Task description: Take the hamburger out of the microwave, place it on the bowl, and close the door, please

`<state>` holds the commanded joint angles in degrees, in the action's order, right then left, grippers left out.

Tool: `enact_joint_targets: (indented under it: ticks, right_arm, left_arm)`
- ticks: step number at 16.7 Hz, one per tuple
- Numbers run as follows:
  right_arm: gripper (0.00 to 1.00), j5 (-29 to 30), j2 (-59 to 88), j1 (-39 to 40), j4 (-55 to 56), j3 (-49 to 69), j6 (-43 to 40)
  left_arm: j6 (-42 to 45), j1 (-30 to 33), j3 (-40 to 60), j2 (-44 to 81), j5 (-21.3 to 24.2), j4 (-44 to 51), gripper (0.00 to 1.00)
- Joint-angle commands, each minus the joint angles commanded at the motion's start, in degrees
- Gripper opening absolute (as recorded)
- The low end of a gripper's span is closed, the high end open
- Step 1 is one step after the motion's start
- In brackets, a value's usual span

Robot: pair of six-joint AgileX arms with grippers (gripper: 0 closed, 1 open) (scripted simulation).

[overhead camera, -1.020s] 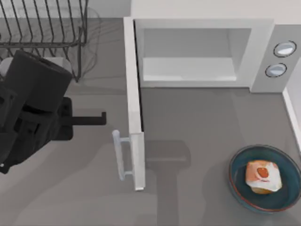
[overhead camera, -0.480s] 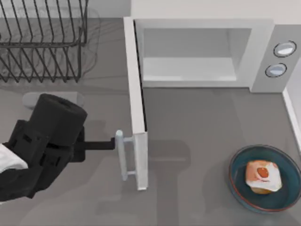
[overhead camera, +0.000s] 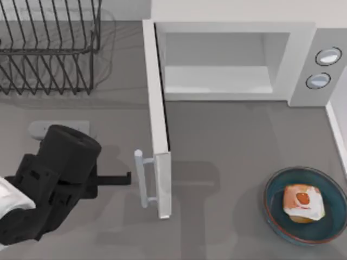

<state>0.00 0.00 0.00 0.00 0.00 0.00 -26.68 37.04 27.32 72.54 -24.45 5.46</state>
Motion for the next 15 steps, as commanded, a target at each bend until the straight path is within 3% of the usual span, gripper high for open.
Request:
enact_joint_targets:
  ticks: [8,15]
  right_arm:
    - [1.0,0.0,0.0,0.0,0.0,0.0,0.0]
    - [1.0,0.0,0.0,0.0,0.0,0.0,0.0]
  left_arm:
    - [-14.2,15.48,14.47,16.32,-8.73,5.23,0.0]
    - [-16.5,17.6,16.96,18.72,-9.96,6.42,0.0]
